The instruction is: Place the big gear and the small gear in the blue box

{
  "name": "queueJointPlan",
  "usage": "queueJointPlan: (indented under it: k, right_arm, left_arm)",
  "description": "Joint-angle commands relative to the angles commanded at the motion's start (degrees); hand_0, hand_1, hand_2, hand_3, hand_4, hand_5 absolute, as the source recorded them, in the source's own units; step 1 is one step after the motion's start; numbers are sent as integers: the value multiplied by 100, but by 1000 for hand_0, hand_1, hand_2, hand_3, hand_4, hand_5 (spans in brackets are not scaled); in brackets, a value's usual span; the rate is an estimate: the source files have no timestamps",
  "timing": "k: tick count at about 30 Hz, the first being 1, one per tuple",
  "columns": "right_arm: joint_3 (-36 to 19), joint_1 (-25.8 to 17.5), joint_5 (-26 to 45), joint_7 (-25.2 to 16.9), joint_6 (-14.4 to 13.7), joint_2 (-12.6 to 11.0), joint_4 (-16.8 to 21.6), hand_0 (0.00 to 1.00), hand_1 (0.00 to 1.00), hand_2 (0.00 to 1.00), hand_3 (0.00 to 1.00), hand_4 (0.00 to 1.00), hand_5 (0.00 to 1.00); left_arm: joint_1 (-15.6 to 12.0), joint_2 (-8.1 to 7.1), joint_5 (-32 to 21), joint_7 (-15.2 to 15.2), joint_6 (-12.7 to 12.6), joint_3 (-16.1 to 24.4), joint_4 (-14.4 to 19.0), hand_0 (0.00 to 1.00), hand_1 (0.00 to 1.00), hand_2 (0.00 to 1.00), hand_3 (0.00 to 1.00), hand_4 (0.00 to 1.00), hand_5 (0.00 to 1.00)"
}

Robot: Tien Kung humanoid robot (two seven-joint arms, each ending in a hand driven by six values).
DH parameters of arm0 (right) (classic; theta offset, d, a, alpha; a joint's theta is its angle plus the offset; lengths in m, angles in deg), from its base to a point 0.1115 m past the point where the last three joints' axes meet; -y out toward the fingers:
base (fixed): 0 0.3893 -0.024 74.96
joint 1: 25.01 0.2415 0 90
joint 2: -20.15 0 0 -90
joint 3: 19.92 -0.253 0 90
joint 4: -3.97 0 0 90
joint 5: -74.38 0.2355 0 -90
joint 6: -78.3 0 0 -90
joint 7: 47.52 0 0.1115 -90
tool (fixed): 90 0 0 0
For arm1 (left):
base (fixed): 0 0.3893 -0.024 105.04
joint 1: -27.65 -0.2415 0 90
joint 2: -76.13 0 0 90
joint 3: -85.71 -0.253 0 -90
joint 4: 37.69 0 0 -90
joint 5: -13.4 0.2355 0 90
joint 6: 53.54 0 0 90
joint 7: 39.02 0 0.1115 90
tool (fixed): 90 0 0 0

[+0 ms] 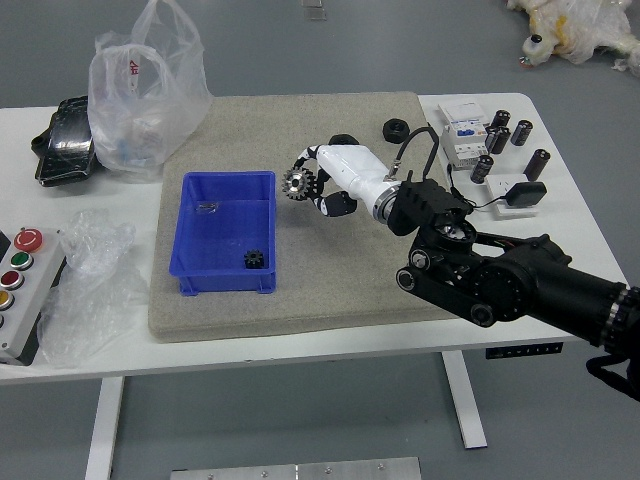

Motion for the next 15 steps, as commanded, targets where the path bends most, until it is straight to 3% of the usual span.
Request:
queueJointPlan:
  k: [6,11,12,15]
  right_arm:
    - [243,208,-243,14,1,177,513,424,564,425,477,453,2]
    - [487,217,-334,-22,-4,292,556,424,564,425,477,453,2]
    - [515,214,-349,-25,-9,306,547,422,565,509,488,490,2]
    - [560,217,-380,-34,-28,342,536,422,565,509,488,490,2]
  left_arm:
    - [-11,-9,11,16,-1,12,4,853,873,863,975,826,779]
    - [-12,-11,14,17,-5,17,6,853,873,863,975,826,779]
    - [-14,-10,18,20,-4,20,7,853,873,863,975,825,779]
    - [-16,-8,23,25,-4,24,7,853,873,863,975,825,779]
